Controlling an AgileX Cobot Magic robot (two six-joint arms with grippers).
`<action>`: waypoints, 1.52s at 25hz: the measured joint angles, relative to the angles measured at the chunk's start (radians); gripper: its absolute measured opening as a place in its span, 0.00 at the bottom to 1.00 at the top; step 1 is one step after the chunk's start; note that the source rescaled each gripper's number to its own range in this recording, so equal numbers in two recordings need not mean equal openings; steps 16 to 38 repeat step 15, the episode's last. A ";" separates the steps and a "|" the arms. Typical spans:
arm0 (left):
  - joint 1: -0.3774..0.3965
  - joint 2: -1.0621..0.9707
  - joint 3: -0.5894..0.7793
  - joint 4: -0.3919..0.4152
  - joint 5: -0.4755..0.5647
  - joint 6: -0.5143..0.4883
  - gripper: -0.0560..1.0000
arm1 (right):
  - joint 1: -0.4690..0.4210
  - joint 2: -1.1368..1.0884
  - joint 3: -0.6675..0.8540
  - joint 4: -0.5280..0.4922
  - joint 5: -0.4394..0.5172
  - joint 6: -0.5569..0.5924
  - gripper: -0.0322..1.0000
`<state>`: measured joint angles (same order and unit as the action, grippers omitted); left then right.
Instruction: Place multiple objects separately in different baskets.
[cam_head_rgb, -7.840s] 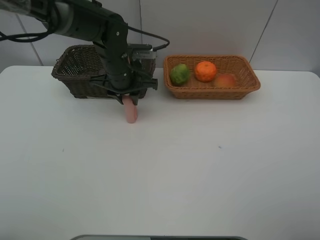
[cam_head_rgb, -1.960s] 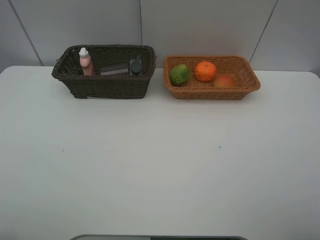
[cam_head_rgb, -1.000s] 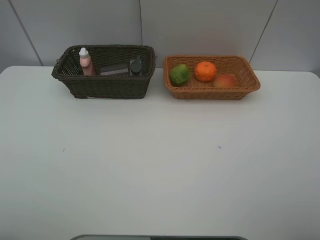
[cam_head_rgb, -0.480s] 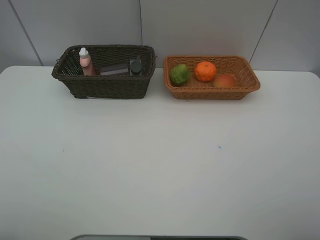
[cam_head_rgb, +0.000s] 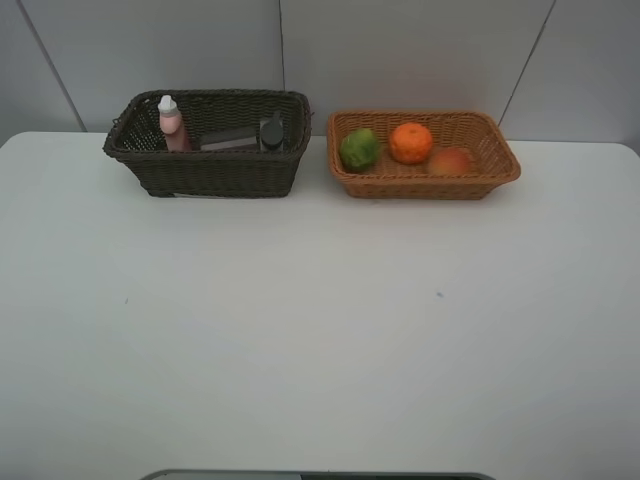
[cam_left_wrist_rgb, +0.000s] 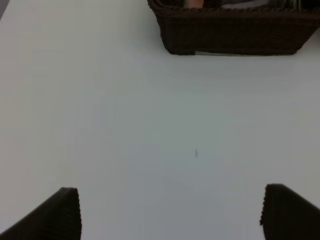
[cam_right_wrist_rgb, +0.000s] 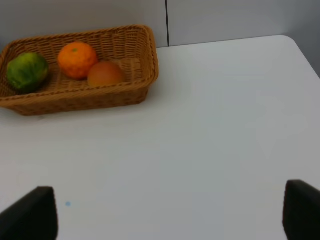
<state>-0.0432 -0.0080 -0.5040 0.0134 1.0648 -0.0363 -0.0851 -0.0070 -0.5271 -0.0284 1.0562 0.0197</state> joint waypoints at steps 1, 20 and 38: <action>0.000 0.000 0.000 0.000 0.000 0.000 0.93 | 0.000 0.000 0.000 0.000 0.000 0.000 1.00; 0.000 0.000 0.000 -0.001 -0.001 0.000 0.93 | 0.000 0.000 0.000 0.000 0.000 0.000 1.00; 0.000 0.000 0.000 -0.001 -0.001 0.000 0.93 | 0.000 0.000 0.000 0.000 0.000 0.000 1.00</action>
